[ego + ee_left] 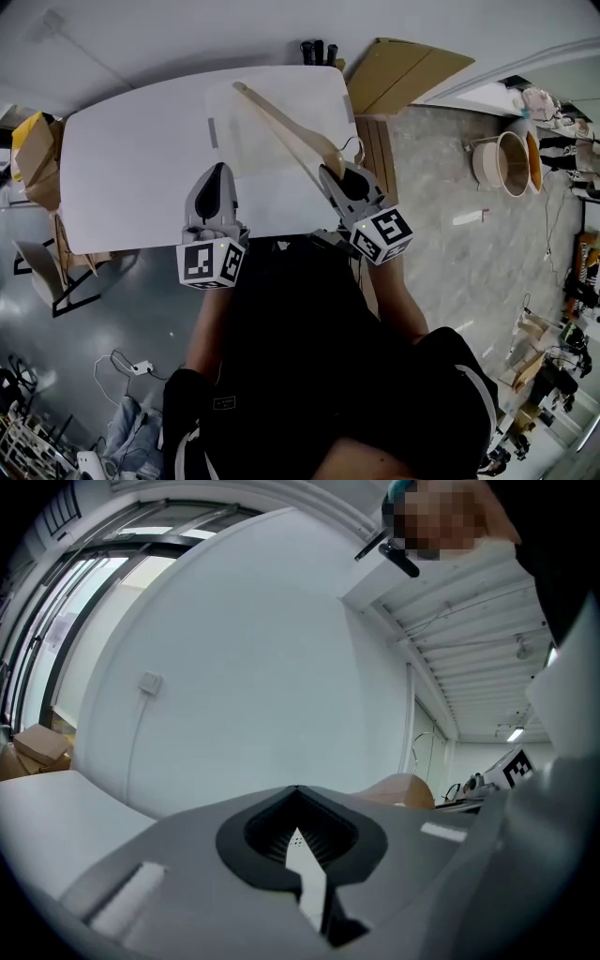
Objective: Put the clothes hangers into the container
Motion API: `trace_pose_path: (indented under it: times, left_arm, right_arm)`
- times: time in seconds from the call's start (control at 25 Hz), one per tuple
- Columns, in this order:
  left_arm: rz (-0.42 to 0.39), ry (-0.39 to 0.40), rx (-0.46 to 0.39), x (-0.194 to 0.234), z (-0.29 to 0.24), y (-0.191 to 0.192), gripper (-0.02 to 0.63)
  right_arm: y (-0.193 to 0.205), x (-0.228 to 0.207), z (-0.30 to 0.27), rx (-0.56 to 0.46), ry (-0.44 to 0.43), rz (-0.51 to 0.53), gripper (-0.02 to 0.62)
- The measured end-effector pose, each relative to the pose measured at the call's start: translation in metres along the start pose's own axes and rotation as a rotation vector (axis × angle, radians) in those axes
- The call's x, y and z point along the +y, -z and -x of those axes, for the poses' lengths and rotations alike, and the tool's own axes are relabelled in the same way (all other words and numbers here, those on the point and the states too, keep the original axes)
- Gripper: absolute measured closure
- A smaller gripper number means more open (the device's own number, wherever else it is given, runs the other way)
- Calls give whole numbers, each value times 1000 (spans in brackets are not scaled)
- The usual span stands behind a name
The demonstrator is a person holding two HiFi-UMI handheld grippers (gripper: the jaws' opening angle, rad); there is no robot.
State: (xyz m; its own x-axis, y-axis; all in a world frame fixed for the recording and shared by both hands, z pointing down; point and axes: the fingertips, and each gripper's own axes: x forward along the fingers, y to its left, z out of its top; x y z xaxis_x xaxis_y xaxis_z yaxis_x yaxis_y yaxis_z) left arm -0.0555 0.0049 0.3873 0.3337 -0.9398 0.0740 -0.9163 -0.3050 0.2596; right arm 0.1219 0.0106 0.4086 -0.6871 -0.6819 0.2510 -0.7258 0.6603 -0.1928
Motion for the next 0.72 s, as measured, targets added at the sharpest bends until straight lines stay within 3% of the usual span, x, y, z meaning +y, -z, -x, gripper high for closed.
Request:
trace_pose_path:
  times: [0.72]
  left_arm:
    - [41, 13, -1, 38, -23, -5, 603]
  right_arm:
    - [-8, -7, -45, 63, -56, 81, 535]
